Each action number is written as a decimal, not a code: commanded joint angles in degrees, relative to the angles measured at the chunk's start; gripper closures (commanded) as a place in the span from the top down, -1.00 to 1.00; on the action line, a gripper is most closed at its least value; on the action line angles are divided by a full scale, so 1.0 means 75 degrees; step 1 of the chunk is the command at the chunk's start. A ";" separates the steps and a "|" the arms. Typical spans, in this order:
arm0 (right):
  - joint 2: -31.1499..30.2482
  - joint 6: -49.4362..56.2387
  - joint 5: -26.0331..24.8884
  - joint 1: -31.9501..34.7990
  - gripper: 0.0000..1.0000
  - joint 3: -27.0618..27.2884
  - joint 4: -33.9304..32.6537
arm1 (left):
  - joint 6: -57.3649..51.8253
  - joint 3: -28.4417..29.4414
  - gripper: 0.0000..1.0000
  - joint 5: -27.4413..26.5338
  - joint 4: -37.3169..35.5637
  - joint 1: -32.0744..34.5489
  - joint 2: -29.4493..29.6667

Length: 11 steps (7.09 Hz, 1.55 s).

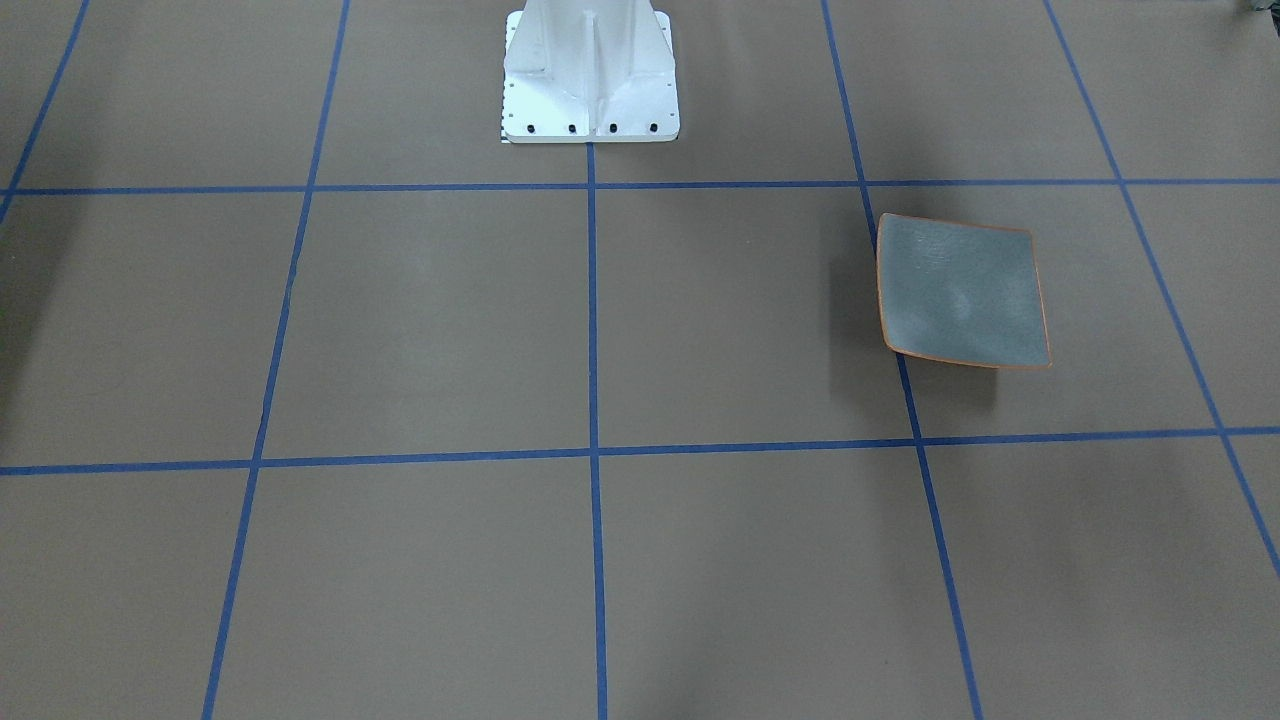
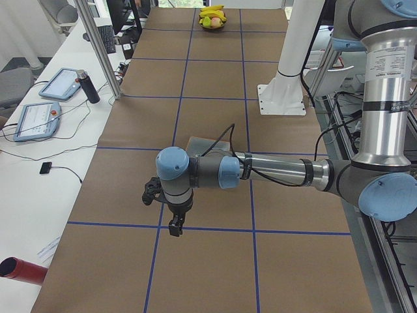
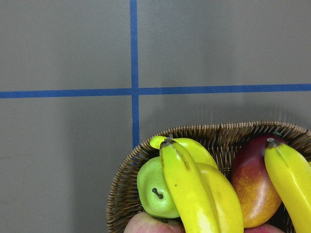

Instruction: Transfer all bananas from basket to plate

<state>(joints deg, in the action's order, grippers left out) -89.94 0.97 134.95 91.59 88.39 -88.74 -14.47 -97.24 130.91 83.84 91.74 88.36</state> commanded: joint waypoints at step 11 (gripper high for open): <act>-0.0722 0.0046 -0.0298 -0.0775 0.97 -0.0711 0.1367 | 0.0019 0.0450 1.00 0.0064 0.0517 -0.0185 0.0114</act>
<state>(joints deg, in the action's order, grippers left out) -94.84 0.99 133.03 86.05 83.04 -78.48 -14.34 -93.99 131.40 87.50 90.35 89.18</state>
